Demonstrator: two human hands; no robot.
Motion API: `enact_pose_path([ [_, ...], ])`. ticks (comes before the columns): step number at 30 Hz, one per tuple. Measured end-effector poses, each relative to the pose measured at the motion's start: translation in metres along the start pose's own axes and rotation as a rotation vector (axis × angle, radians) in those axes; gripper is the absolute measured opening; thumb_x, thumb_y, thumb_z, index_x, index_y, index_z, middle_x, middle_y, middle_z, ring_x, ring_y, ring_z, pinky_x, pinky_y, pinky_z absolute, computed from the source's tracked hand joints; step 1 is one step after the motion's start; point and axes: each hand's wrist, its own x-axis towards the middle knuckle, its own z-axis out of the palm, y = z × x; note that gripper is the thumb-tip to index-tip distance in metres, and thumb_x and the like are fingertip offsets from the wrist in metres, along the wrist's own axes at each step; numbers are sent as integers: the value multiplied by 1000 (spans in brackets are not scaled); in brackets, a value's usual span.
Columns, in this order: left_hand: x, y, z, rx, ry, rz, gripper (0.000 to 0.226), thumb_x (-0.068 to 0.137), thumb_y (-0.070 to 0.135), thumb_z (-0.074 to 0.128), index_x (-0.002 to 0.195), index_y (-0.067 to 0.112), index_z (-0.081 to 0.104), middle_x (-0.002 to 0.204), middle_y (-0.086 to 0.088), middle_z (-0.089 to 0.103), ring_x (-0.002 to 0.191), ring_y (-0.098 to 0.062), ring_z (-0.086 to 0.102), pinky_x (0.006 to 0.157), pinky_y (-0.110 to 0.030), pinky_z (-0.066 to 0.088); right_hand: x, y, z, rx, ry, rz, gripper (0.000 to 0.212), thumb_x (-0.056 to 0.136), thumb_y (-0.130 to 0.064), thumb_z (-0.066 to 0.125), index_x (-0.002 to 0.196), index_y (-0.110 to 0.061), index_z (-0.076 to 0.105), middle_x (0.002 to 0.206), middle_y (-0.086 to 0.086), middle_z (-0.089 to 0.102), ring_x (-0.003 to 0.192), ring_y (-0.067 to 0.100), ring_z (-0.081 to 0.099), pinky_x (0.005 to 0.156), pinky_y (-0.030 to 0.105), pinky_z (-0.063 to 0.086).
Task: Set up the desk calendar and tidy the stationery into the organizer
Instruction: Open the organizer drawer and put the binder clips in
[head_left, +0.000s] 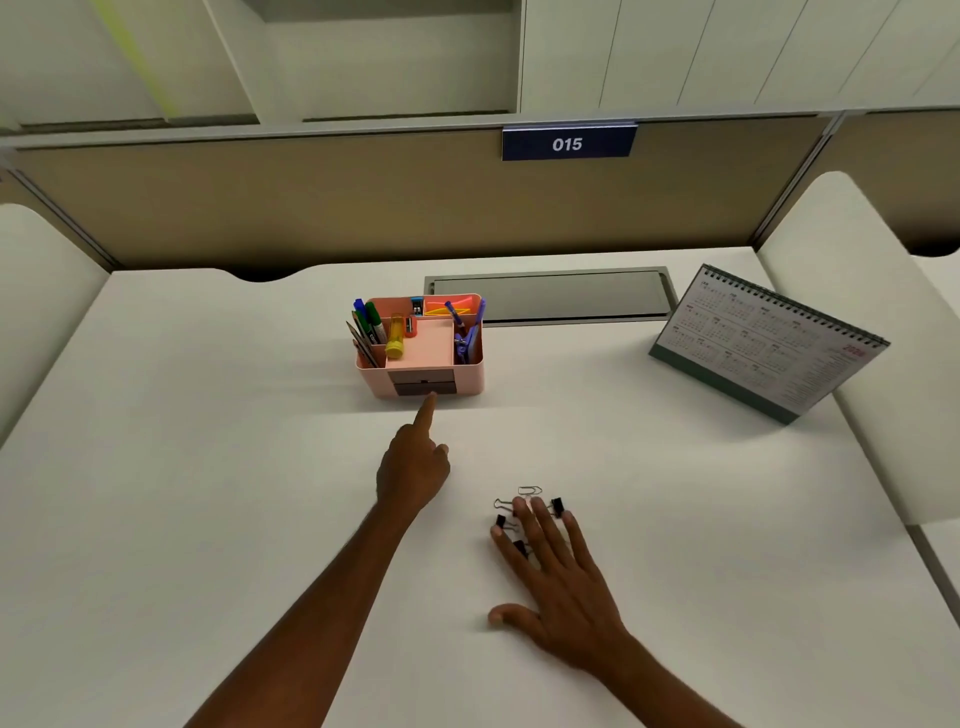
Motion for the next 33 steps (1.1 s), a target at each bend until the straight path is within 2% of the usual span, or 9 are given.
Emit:
enact_pose_path([
  [5,13,11,-5,97,41,-25,87,101,26,64,165,38,6,125,-7,66,110,-25,67,78,-34,52,-44,12,15,31,98,153,92,93,-76,46,161,-16,25,170,12,10,158,31,10,121,55,24],
  [10,21,18,-4,156,45,-90,83,101,30,63,165,33,9,145,-7,59,124,-29,64,88,-40,56,-58,17,24,18,132,213,93,94,-73,49,159,-10,28,170,14,13,157,32,14,120,53,25],
  [20,26,14,2,272,25,-82,84,102,34,62,165,33,7,127,-7,65,107,-23,69,71,-31,50,-58,20,27,32,151,214,92,94,-72,49,159,-12,27,170,10,12,158,29,12,120,50,25],
  [26,27,6,0,324,34,-73,85,100,28,64,164,36,9,108,-4,67,80,-14,61,62,-28,49,-59,19,27,52,148,213,90,95,-71,48,160,-13,26,171,9,11,158,28,12,121,50,26],
  [33,16,5,1,353,39,-80,81,101,33,61,163,37,10,95,0,63,78,-13,63,61,-28,47,-61,19,26,64,145,221,89,96,-71,47,160,-13,25,171,8,10,158,27,10,121,49,25],
])
